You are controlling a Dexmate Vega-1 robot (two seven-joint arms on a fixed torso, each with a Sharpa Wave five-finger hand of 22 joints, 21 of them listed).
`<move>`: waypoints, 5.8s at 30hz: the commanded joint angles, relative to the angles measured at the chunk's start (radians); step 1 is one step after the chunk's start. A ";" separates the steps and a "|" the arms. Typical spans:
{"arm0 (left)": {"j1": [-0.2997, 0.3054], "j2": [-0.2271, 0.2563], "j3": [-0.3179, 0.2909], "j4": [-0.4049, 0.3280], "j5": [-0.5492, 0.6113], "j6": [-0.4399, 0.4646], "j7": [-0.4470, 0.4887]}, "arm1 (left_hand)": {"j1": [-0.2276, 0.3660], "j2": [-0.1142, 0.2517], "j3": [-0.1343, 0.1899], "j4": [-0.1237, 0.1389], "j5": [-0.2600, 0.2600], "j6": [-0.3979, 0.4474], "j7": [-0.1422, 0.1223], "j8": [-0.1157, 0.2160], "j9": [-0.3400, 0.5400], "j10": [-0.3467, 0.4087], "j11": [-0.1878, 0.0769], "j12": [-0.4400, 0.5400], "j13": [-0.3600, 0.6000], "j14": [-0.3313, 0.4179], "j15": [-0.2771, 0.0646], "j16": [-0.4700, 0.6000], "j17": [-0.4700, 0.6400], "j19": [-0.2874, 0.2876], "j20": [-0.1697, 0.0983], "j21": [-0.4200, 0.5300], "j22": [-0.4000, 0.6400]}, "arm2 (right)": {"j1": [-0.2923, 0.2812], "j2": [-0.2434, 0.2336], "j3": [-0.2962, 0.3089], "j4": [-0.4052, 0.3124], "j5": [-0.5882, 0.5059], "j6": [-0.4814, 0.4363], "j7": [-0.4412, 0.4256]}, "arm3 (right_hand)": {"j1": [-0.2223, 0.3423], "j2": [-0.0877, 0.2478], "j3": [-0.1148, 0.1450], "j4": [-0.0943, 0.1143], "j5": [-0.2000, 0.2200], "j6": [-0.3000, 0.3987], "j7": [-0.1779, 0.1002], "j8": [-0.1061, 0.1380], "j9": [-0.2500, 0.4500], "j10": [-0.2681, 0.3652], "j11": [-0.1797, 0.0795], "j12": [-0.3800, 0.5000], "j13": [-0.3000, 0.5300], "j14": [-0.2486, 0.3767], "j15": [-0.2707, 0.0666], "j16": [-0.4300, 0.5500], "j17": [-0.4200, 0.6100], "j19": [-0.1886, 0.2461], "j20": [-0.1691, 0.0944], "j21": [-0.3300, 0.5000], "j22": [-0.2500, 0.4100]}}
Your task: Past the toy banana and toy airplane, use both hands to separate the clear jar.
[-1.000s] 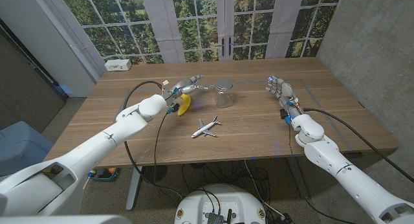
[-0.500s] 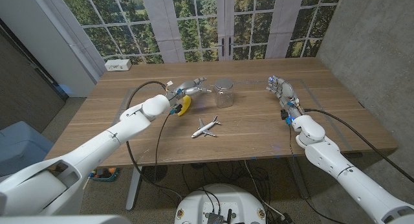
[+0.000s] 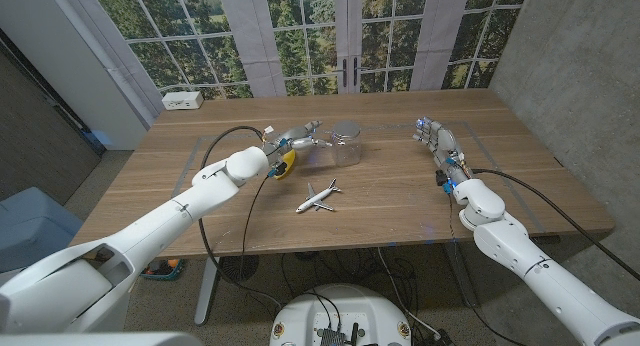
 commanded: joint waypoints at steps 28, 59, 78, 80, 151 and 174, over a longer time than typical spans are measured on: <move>-0.100 -0.154 0.067 0.250 -0.020 -0.129 -0.019 | 0.079 0.014 -0.039 0.003 0.005 -0.063 -0.025 0.087 -0.006 0.021 -0.020 0.054 0.004 0.067 -0.014 0.034 0.000 0.054 0.018 0.034 0.002 | -0.034 -0.018 0.029 -0.011 0.016 0.012 -0.001 | 0.001 -0.004 -0.018 0.005 0.004 0.018 0.006 0.002 0.006 0.019 0.001 -0.002 0.004 0.010 0.011 0.002 -0.001 0.009 0.012 -0.022 0.005; -0.057 -0.234 0.067 0.289 0.062 -0.143 0.253 | 0.544 0.208 -0.122 -0.001 0.056 0.800 -0.162 0.607 0.056 1.068 -0.272 0.317 0.140 0.682 -0.263 0.132 0.012 0.423 -0.055 0.039 0.003 | -0.024 -0.023 0.018 -0.027 -0.035 -0.007 -0.045 | -0.012 -0.007 -0.033 0.012 0.001 0.020 0.009 0.000 0.006 0.020 0.001 -0.007 0.006 0.010 0.013 -0.002 -0.003 0.007 0.015 -0.039 0.005; -0.068 -0.241 0.080 0.304 0.095 -0.173 0.281 | 0.702 0.224 -0.171 -0.008 0.052 0.941 -0.169 0.688 0.051 1.204 -0.268 0.364 0.232 0.784 -0.289 0.197 0.050 0.477 -0.103 0.039 0.004 | -0.054 -0.078 0.001 -0.177 -0.195 -0.163 -0.222 | 0.031 -0.030 -0.028 -0.022 0.014 -0.004 -0.006 -0.009 0.004 0.005 -0.013 -0.021 0.004 0.020 0.029 -0.009 -0.016 0.009 0.058 -0.061 0.005; -0.071 -0.242 0.081 0.309 0.092 -0.180 0.275 | 0.704 0.223 -0.173 -0.007 0.053 0.942 -0.169 0.688 0.049 1.203 -0.268 0.363 0.234 0.785 -0.290 0.198 0.051 0.481 -0.104 0.040 0.004 | -0.057 -0.088 -0.003 -0.211 -0.226 -0.210 -0.257 | 0.037 -0.036 -0.030 -0.023 0.016 -0.015 -0.020 -0.012 0.004 -0.007 -0.024 -0.027 0.004 0.027 0.020 -0.007 -0.017 0.006 0.065 -0.066 0.006; -0.042 -0.238 0.063 0.269 0.140 -0.261 0.318 | 0.754 0.202 -0.223 0.006 0.062 1.035 -0.187 0.659 -0.026 1.236 -0.261 0.311 0.207 0.819 -0.292 0.209 0.067 0.509 -0.137 0.035 0.005 | 0.202 -0.166 -0.317 -0.670 -0.655 -1.141 -0.293 | -0.027 -0.136 -0.123 0.006 -0.016 -0.124 -0.029 -0.018 0.007 -0.086 -0.027 -0.049 0.026 -0.003 0.041 -0.016 0.010 0.023 0.143 -0.111 0.014; -0.075 -0.225 0.086 0.272 0.217 -0.261 0.333 | 0.758 0.198 -0.235 0.006 0.069 1.048 -0.184 0.645 -0.034 1.248 -0.259 0.309 0.214 0.825 -0.292 0.207 0.070 0.503 -0.141 0.029 0.005 | 0.328 -0.149 -0.446 -0.654 -0.773 -1.230 -0.200 | -0.033 -0.139 -0.132 0.008 -0.019 -0.132 -0.030 -0.014 0.008 -0.083 -0.022 -0.044 0.031 0.002 0.041 -0.014 0.015 0.026 0.145 -0.121 0.014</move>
